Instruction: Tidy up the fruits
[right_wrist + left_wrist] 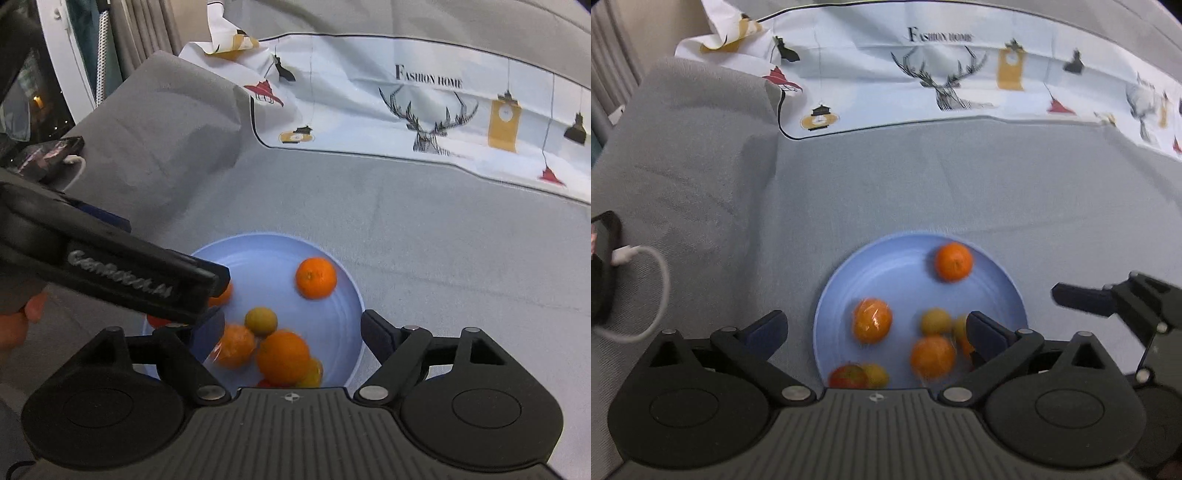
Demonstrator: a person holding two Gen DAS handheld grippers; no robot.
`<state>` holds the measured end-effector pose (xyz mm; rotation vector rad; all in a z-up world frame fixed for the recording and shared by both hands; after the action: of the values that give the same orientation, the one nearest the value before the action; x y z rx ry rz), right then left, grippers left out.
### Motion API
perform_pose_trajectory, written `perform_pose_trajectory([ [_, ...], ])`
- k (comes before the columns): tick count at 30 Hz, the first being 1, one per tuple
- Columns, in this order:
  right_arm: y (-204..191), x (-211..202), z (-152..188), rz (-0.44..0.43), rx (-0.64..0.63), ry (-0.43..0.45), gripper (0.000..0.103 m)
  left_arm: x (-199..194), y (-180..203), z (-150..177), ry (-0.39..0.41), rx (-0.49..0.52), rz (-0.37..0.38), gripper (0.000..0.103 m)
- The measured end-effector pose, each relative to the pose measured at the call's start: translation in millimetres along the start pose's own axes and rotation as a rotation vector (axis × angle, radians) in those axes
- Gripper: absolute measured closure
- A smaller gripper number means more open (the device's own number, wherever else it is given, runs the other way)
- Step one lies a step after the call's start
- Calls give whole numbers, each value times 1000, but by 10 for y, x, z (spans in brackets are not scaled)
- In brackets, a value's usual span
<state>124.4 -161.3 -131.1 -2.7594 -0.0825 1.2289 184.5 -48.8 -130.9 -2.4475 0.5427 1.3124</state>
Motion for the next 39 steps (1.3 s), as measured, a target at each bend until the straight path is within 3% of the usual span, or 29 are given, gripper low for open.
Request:
perform_pose_trajectory([
  [7, -71, -637, 153, 10, 81, -17, 4, -747, 60, 304, 28, -6, -31, 0],
  [13, -252, -1361, 238, 46, 113, 74, 1, -1418, 6, 523, 73, -64, -97, 0],
  [17, -387, -1761, 322, 116, 91, 161, 1, -1736, 45, 681, 115, -70, -115, 0],
  [27, -574, -2480, 497, 161, -14, 263, 1, -2195, 187, 954, 177, -89, -106, 0],
  [39, -647, -2684, 537, 183, -40, 281, 1, -2322, 265, 1038, 189, -72, -95, 0],
])
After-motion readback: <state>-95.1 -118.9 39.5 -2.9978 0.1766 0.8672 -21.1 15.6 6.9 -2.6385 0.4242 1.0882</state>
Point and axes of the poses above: each gripper's, at about its wrist camera, not at the fingertips, and x roughly the way its jaws point, y to its right, z to its underside, the point moved 5 cm from there along x, roughly the way its jaws point, and after that the axes turned 3 degrees about y, right-handed, at the moved point
